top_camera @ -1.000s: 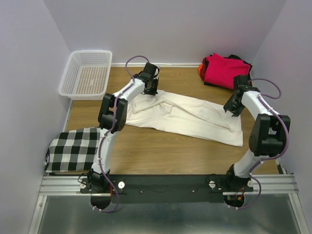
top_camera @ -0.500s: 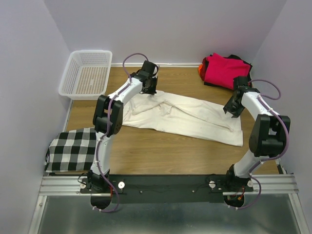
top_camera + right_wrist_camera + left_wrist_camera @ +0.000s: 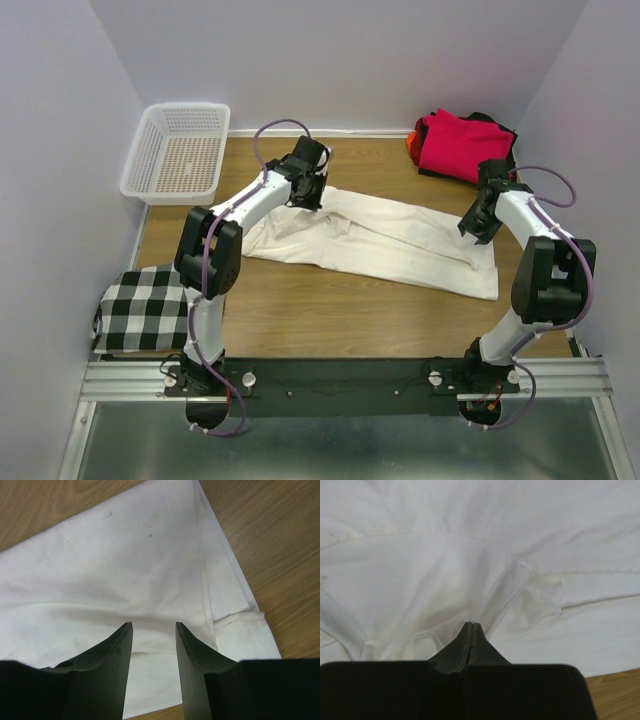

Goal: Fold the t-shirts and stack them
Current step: Fold the other side of the tshirt into a rectangle

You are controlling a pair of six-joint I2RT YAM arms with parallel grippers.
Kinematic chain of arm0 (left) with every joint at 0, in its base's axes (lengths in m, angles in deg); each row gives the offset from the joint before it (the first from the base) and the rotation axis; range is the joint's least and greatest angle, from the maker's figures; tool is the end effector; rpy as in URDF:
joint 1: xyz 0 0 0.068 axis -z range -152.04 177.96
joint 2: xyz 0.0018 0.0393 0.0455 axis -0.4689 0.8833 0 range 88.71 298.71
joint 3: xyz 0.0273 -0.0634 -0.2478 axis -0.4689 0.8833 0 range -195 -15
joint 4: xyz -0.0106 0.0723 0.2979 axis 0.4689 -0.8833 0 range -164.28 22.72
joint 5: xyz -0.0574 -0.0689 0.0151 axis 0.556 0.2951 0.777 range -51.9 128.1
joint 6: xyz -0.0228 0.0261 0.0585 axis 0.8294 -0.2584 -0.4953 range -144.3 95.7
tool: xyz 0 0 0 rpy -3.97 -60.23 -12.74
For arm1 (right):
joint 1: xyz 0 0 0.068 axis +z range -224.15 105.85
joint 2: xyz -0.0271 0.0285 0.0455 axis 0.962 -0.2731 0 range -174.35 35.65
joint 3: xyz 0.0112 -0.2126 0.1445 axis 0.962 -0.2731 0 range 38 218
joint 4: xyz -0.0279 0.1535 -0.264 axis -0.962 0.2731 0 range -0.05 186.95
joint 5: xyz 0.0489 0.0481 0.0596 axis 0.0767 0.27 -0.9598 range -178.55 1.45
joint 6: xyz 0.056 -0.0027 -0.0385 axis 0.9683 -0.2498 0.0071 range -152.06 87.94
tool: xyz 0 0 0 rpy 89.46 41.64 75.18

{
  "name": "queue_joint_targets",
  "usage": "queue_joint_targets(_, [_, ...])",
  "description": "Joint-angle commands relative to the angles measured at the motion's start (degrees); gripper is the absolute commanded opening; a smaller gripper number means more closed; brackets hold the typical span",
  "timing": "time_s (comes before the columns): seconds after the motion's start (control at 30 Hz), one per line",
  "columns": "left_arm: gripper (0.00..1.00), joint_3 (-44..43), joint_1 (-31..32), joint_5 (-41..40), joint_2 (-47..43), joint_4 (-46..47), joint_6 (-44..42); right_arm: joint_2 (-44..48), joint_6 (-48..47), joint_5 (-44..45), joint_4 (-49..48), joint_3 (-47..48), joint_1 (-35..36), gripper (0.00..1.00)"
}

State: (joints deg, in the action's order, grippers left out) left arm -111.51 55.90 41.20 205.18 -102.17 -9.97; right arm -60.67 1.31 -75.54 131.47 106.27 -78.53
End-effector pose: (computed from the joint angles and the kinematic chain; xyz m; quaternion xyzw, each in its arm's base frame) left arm 0.4406 -0.2370 0.1867 0.1210 0.9453 -0.1328 0.2723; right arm 0.3762 -0.0413 0.1561 0.3353 0.9187 -0.0639 0.1985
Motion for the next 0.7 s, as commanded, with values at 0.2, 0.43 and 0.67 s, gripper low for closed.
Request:
queue_joint_targets(0.2, [0.00,7.99,1.41,-0.11,-9.24,-3.16,-0.61,-0.01,-1.02,0.52,-0.65,-0.77,0.25,0.48])
queue_joint_targets(0.43, [0.18,9.76,6.24,4.56,-4.85,-4.65,-6.24,-1.33,-1.11,-0.10,-1.00,-0.33,0.25,0.47])
queue_joint_targets(0.67, [0.70,9.50,6.77,-2.64,-8.79,-2.90,-6.24,-1.77,-1.20,-0.09,-0.91,0.20,0.25,0.47])
